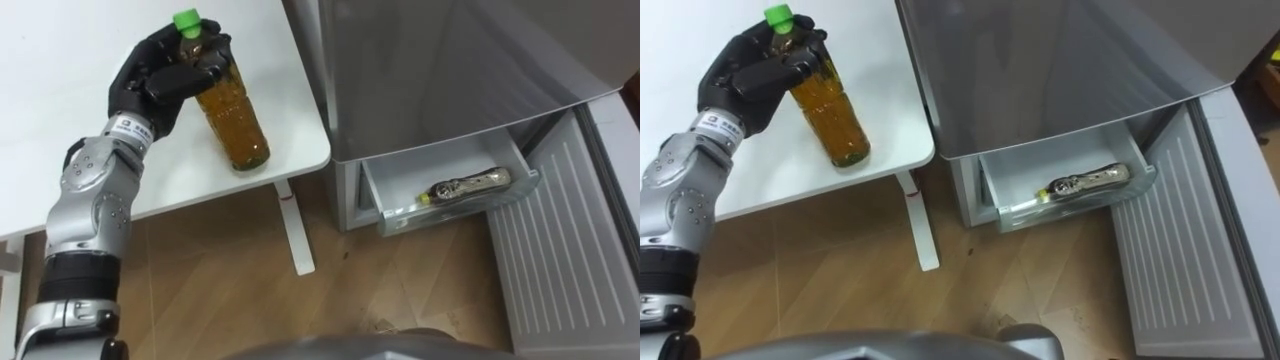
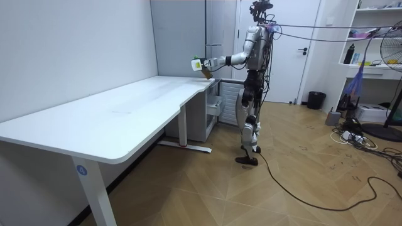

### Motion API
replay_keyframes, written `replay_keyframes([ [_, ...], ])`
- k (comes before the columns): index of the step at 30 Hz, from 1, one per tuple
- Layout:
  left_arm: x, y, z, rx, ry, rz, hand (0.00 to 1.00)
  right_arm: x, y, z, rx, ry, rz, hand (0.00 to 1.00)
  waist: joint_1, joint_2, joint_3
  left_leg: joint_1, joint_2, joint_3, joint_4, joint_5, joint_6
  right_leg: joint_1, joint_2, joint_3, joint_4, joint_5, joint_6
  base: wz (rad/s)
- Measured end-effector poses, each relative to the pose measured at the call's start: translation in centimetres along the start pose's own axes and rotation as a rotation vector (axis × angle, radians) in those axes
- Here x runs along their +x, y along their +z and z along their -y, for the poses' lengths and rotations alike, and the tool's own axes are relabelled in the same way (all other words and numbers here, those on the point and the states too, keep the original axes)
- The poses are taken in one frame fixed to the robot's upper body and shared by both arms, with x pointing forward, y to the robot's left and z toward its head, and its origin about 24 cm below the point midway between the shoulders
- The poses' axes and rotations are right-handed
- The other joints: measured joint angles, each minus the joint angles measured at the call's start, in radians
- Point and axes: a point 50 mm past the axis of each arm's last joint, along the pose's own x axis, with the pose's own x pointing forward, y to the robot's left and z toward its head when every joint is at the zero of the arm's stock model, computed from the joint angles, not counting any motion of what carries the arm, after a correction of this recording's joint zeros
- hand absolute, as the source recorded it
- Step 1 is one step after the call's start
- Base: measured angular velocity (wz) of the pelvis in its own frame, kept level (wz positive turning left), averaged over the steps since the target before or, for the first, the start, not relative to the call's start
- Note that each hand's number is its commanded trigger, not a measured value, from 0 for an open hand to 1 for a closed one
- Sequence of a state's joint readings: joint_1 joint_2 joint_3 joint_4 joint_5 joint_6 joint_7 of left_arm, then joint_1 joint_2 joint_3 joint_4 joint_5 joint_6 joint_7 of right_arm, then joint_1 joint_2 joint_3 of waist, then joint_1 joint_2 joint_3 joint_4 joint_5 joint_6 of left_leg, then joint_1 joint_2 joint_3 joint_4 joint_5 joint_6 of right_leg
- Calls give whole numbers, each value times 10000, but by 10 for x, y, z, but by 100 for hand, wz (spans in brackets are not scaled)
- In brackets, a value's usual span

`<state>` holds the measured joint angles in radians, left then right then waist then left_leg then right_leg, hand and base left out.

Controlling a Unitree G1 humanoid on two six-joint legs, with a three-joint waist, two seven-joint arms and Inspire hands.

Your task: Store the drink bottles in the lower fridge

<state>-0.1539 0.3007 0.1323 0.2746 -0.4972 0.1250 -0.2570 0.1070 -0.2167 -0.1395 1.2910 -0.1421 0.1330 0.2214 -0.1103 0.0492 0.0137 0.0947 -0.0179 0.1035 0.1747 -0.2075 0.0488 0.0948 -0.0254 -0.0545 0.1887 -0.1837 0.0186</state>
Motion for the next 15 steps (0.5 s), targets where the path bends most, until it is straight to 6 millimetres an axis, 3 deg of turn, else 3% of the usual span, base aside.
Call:
replay_keyframes([
  [9,0,0,0,-3,-5,5,100,0,-2,0,-165,-25,-61,0,-8,-3,-31,-47,-1,0,71,0,0,-37,-3,-1,19,2,-4,0],
  [15,0,2,2,37,-51,81,100,0,0,0,-176,-30,25,0,20,-108,-95,-56,2,-3,139,-2,0,-63,-6,-5,21,8,-14,0],
])
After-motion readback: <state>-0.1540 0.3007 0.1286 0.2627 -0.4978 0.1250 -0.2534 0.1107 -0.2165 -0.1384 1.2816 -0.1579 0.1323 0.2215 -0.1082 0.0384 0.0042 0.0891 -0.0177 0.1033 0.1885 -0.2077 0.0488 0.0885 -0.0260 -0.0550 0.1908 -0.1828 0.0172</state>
